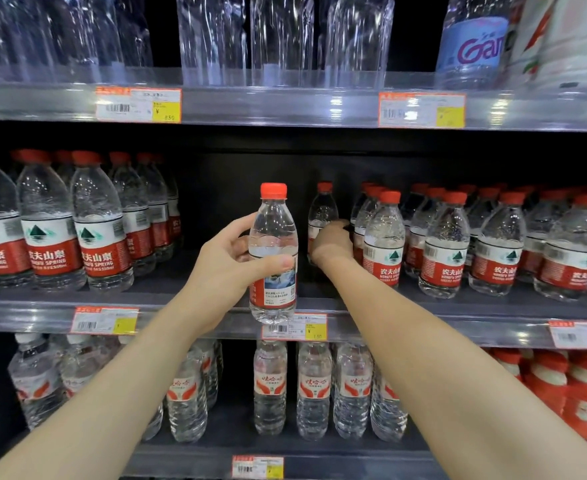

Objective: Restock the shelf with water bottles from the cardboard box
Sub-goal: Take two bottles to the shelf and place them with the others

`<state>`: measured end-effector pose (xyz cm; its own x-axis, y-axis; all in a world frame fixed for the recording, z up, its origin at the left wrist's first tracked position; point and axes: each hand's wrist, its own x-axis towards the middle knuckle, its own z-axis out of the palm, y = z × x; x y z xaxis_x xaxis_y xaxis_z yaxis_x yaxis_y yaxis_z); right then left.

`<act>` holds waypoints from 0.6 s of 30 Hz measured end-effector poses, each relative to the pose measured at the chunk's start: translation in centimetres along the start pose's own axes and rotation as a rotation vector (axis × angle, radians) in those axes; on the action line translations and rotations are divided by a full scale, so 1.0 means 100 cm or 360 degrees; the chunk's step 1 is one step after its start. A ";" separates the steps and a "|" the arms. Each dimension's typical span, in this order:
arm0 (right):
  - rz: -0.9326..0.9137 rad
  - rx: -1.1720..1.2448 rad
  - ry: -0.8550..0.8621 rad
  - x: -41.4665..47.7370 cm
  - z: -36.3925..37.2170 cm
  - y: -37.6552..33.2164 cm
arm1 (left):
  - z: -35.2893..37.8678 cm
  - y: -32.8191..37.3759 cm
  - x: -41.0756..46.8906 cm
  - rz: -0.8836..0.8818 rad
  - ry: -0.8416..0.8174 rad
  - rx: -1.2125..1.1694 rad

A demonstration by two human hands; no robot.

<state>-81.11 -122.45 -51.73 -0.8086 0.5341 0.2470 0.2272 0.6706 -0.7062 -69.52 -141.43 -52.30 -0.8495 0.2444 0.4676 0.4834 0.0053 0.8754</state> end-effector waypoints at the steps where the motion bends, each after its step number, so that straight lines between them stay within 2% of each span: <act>1: 0.0008 -0.0019 -0.0015 -0.002 -0.002 -0.003 | 0.000 0.002 0.001 0.0007 -0.0004 0.0003; 4: -0.0044 0.0023 -0.0038 -0.017 -0.017 -0.005 | 0.002 0.006 0.012 0.0023 0.0004 0.0006; 8: -0.0260 0.0088 0.0074 -0.042 -0.038 0.013 | 0.012 -0.003 0.035 -0.0011 0.0126 -0.0015; 10: -0.0336 0.0199 0.0046 -0.051 -0.048 0.024 | 0.021 -0.012 0.046 -0.0031 0.0139 0.0002; 14: -0.0428 0.0673 -0.0214 -0.061 -0.057 0.038 | 0.044 -0.035 0.064 -0.0065 0.0080 0.0036; 16: -0.0503 0.0699 -0.0343 -0.064 -0.059 0.045 | 0.054 -0.044 0.071 -0.0073 0.0041 0.0052; 18: -0.0588 0.0621 -0.0327 -0.064 -0.060 0.054 | 0.063 -0.048 0.076 -0.0098 0.0002 0.0017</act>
<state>-71.46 -119.16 -53.11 -0.8939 0.1631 0.4175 -0.2762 0.5331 -0.7997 -76.98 -133.49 -53.76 -0.8781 0.2422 0.4128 0.4322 0.0309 0.9012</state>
